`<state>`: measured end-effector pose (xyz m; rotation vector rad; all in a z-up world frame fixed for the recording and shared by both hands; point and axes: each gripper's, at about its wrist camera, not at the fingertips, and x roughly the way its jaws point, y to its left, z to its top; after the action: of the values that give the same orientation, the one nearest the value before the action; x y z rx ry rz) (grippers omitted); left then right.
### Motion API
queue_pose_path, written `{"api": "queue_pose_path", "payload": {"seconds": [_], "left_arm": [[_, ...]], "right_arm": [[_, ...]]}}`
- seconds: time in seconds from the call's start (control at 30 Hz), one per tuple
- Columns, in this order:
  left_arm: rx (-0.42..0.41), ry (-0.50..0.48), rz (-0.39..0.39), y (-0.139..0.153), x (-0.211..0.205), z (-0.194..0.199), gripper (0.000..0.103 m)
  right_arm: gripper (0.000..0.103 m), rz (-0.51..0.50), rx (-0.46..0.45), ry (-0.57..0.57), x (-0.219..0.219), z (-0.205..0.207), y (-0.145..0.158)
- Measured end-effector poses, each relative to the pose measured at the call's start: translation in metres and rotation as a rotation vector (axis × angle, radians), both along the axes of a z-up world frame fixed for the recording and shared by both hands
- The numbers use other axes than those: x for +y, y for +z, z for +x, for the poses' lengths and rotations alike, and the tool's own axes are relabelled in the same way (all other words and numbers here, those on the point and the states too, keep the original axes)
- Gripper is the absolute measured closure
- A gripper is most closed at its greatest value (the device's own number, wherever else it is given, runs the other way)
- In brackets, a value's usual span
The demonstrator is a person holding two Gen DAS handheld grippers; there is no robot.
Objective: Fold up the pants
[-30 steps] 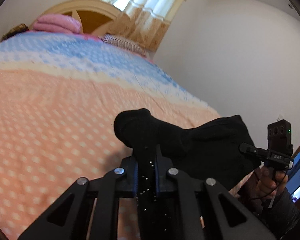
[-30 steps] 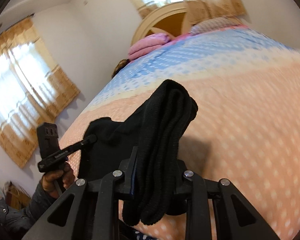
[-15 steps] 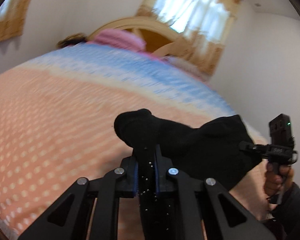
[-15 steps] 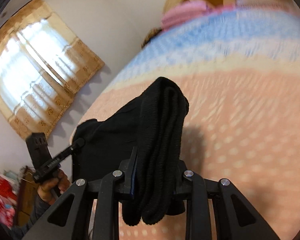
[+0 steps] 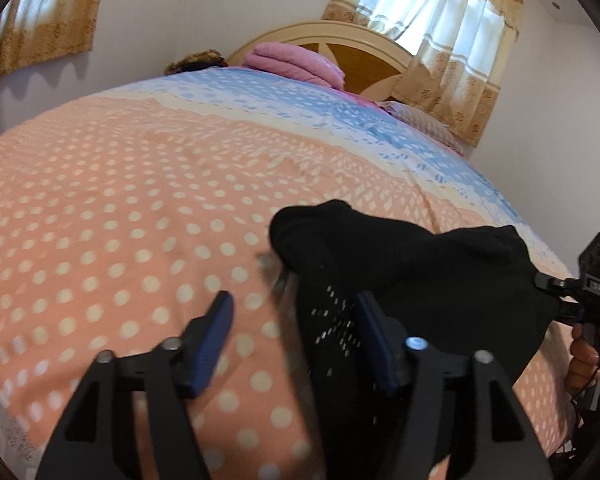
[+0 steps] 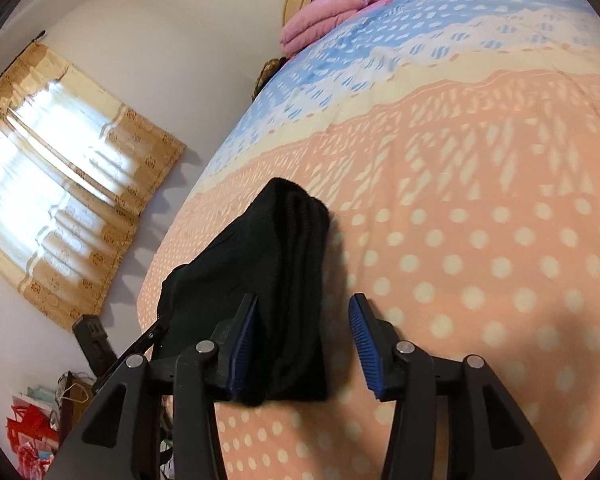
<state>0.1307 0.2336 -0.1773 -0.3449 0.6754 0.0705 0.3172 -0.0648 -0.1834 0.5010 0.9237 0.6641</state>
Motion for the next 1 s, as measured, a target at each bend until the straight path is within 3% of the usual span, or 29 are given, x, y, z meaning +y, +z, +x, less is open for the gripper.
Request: {"api": "queue_pose_path", "payload": {"seconds": [0.03, 0.17, 0.37, 0.67, 0.77, 1.0], "left_arm": [[0.003, 0.018, 0.021, 0.004, -0.002, -0.005, 0.024], [-0.02, 0.032, 0.077, 0.015, -0.005, -0.022, 0.019], [-0.039, 0.049, 0.151, 0.033, -0.02, -0.041, 0.017], [-0.087, 0.028, 0.172, 0.058, -0.047, -0.066, 0.016], [-0.119, 0.019, 0.177, 0.068, -0.057, -0.076, 0.009], [-0.146, -0.014, 0.193, 0.081, -0.075, -0.086, 0.009]], "right_arm": [[0.052, -0.007, -0.008, -0.018, -0.004, -0.005, 0.001], [0.049, -0.019, -0.032, -0.063, -0.016, -0.019, 0.005], [0.048, -0.114, -0.084, -0.139, -0.028, -0.042, 0.018], [0.046, -0.268, -0.225, -0.227, -0.034, -0.122, 0.054], [0.043, -0.29, -0.291, -0.225, -0.032, -0.151, 0.07], [0.042, -0.327, -0.408, -0.204, -0.021, -0.197, 0.101]]}}
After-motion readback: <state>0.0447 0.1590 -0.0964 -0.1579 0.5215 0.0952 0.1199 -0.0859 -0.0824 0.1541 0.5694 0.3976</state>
